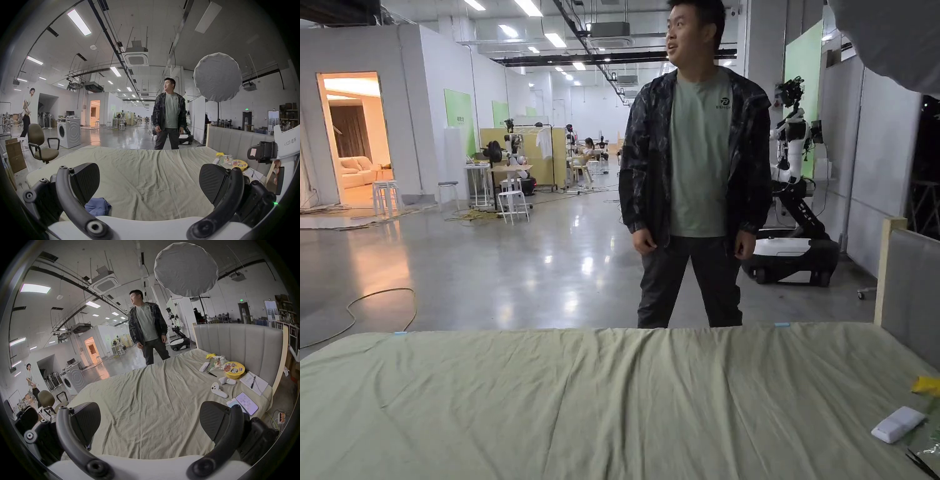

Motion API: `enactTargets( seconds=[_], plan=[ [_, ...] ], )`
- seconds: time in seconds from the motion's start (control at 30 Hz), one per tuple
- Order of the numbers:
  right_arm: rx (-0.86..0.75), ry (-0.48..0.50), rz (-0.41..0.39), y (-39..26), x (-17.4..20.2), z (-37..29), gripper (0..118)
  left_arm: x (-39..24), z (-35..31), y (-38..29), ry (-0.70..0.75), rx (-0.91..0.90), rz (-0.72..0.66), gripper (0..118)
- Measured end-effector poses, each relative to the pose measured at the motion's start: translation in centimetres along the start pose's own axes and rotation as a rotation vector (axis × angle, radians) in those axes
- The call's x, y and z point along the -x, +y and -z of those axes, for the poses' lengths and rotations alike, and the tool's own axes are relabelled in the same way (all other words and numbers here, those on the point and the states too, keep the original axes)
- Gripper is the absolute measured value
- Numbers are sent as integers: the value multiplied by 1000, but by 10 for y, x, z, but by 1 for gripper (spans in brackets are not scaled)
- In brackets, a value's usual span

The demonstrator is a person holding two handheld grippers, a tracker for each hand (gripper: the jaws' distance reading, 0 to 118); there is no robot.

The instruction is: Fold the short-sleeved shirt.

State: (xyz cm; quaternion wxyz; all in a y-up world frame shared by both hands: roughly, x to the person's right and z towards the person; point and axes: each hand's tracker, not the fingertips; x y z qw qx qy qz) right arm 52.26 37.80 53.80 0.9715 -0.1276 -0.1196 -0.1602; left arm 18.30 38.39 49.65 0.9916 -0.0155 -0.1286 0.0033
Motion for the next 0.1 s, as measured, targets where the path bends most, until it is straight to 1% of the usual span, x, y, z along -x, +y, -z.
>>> enactTargets(
  seconds=[0.07, 0.1],
  plan=[
    [3, -7, 9, -2, -1, 2, 118, -1, 1, -2, -4, 5, 3, 118],
    [-7, -18, -1, -4, -1, 3, 118, -2, 2, -2, -9, 12, 4, 118]
  ],
)
